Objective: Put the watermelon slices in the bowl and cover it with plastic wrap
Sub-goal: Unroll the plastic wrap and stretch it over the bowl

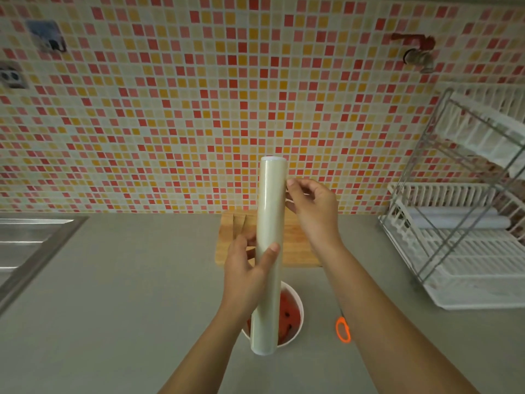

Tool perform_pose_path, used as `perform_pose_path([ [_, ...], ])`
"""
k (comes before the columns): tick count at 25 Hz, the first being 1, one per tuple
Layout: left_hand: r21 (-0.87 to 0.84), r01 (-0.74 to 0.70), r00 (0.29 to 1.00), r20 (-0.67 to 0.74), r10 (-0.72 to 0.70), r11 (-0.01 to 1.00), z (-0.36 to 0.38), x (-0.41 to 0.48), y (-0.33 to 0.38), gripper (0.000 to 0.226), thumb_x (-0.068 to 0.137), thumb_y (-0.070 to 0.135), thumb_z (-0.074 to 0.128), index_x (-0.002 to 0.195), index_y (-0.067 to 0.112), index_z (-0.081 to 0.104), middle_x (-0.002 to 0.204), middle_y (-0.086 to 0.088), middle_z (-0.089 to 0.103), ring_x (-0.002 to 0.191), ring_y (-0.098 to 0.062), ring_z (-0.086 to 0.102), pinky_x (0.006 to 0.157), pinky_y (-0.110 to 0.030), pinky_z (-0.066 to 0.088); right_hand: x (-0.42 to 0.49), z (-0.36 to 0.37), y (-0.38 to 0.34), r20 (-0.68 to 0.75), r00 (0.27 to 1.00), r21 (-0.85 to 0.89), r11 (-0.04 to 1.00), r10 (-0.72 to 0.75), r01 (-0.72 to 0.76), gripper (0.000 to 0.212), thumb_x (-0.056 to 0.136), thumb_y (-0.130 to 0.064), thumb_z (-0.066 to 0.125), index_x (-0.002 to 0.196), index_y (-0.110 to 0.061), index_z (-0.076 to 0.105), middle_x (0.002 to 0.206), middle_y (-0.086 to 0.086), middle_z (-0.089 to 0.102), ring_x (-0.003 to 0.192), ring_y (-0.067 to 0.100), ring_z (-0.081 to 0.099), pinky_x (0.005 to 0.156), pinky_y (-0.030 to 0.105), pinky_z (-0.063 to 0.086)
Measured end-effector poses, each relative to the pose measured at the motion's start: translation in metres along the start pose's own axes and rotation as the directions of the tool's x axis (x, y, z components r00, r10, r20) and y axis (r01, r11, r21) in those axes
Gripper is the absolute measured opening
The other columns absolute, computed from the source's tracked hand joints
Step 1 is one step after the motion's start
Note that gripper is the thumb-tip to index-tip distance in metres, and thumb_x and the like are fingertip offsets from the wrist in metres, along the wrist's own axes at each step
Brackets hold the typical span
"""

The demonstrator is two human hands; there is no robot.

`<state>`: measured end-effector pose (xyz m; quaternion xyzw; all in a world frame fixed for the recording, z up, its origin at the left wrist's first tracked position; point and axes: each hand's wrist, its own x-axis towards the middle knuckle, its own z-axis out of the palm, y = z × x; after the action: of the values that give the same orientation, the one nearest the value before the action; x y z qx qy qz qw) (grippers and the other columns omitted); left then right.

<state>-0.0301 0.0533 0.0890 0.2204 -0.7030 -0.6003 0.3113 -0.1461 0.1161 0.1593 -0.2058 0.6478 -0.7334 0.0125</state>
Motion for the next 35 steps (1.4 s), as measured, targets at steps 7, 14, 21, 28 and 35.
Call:
perform_pose_path([
  [7, 0.103, -0.082, 0.996, -0.031, 0.086, 0.991, -0.002, -0.002, 0.003, 0.031, 0.082, 0.041, 0.068, 0.106, 0.044, 0.048, 0.107, 0.022, 0.051, 0.096, 0.000, 0.058, 0.072, -0.016, 0.048, 0.003, 0.003, -0.017, -0.042, 0.999, 0.127, 0.992, 0.003, 0.002, 0.005, 0.080, -0.024, 0.071, 0.084, -0.024, 0.069, 0.090, -0.007, 0.070, 0.084, 0.007, 0.068, 0.060, 0.020, 0.054],
  [14, 0.115, -0.072, 0.997, -0.021, 0.075, 0.991, -0.007, 0.001, 0.002, 0.036, 0.079, 0.046, 0.067, 0.108, 0.046, 0.044, 0.109, 0.025, 0.048, 0.098, 0.001, 0.056, 0.072, -0.016, 0.048, 0.010, 0.003, -0.026, 0.051, 0.986, 0.175, 0.970, 0.161, -0.167, 0.009, 0.085, -0.021, 0.066, 0.090, -0.014, 0.068, 0.096, 0.006, 0.070, 0.085, 0.011, 0.070, 0.065, 0.024, 0.056],
  [21, 0.030, -0.083, 0.996, -0.027, 0.084, 0.996, -0.006, -0.004, 0.006, 0.029, 0.084, 0.037, 0.066, 0.102, 0.049, 0.047, 0.106, 0.029, 0.053, 0.095, 0.006, 0.058, 0.074, -0.020, 0.051, 0.012, 0.006, -0.032, 0.121, 0.984, 0.017, 0.991, 0.131, -0.134, 0.015, 0.093, -0.024, 0.052, 0.083, -0.022, 0.063, 0.084, -0.004, 0.064, 0.081, 0.007, 0.064, 0.069, 0.022, 0.057],
  [28, 0.023, -0.097, 0.995, -0.008, 0.097, 0.995, -0.008, -0.004, 0.011, 0.027, 0.084, 0.036, 0.066, 0.100, 0.049, 0.049, 0.102, 0.042, 0.051, 0.095, 0.010, 0.056, 0.076, -0.023, 0.052, 0.005, -0.004, -0.031, 0.120, 0.981, 0.225, 0.958, 0.152, -0.176, 0.019, 0.085, -0.033, 0.061, 0.099, -0.020, 0.057, 0.080, -0.007, 0.067, 0.077, 0.007, 0.066, 0.069, 0.024, 0.056],
  [35, 0.026, -0.130, 0.991, -0.025, 0.131, 0.991, -0.011, -0.005, 0.016, 0.029, 0.085, 0.037, 0.065, 0.105, 0.049, 0.048, 0.112, 0.021, 0.053, 0.100, -0.001, 0.058, 0.075, -0.022, 0.052, 0.005, -0.011, -0.034, 0.166, 0.985, -0.048, 0.998, -0.043, 0.051, 0.039, 0.077, -0.023, 0.073, 0.105, -0.036, 0.049, 0.085, -0.005, 0.069, 0.086, 0.008, 0.067, 0.078, 0.028, 0.055],
])
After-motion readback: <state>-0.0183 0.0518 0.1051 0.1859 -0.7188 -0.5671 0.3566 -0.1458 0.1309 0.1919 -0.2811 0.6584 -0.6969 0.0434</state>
